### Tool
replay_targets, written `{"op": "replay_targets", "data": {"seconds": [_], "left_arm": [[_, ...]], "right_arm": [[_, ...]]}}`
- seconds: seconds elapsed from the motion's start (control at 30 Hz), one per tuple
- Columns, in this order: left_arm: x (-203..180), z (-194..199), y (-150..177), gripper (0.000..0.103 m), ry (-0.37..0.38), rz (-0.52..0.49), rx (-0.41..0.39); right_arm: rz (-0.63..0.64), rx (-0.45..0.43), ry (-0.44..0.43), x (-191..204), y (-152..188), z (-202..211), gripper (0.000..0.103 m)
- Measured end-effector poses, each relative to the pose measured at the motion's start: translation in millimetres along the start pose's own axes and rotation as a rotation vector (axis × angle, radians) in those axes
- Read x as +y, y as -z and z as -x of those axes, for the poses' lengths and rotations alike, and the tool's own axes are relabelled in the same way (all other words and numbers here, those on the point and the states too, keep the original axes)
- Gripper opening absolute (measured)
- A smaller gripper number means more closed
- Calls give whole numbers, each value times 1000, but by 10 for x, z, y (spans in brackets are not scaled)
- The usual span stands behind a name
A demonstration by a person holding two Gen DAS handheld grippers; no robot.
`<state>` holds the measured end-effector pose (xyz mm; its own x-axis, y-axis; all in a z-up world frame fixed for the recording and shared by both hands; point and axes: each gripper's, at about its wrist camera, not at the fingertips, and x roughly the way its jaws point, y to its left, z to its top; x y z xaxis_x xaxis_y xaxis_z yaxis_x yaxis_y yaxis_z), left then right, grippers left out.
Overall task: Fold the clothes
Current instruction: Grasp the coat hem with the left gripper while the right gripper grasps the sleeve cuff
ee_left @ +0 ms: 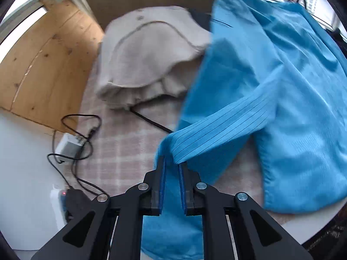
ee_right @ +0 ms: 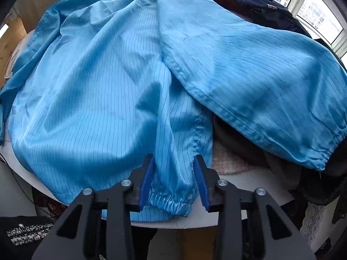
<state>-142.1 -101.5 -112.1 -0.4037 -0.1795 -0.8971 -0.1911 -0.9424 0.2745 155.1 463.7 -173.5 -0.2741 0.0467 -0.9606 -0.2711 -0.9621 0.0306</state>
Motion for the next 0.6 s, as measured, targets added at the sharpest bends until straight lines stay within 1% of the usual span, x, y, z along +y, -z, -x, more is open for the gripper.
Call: {"op": "replay_targets", "data": {"seconds": [0.03, 0.07, 0.1, 0.13, 0.17, 0.27, 0.3, 0.33, 0.37, 0.4, 0.43, 0.47, 0.53, 0.6], "left_arm": [[193, -78, -52, 32, -39, 26, 29], [335, -127, -64, 49, -68, 38, 52], [422, -146, -34, 46, -86, 37, 66], [509, -164, -4, 47, -105, 35, 80], [555, -129, 53, 47, -95, 37, 81], [565, 141, 309, 47, 25, 57, 38], [501, 221, 394, 49, 79, 51, 26], [365, 291, 478, 51, 149, 32, 16], [230, 361, 562, 57, 219, 12, 7], [65, 411, 643, 63, 275, -18, 2], [-144, 432, 713, 64, 314, -61, 2], [-354, 434, 764, 64, 341, -105, 5], [-723, 401, 825, 64, 371, -180, 19], [-980, 310, 836, 64, 384, -220, 48]], "right_arm": [[-12, 5, -1, -21, -21, -4, 37], [-22, 10, 4, -38, -43, -10, 37], [-23, 12, 11, -51, -62, -10, 37], [-19, 13, 19, -62, -78, -7, 37], [-16, 11, 21, -63, -87, 6, 37], [-10, 0, 0, -61, -83, 69, 40], [-5, 1, -10, -52, -81, 80, 43], [3, 4, -22, -29, -82, 79, 45], [13, 8, -32, -4, -80, 71, 45], [23, 13, -38, 33, -72, 55, 46], [35, 19, -42, 79, -60, 36, 46], [47, 25, -45, 125, -48, 16, 46], [65, 31, -41, 177, -24, -12, 46], [80, 33, -34, 214, 4, -24, 46]]}}
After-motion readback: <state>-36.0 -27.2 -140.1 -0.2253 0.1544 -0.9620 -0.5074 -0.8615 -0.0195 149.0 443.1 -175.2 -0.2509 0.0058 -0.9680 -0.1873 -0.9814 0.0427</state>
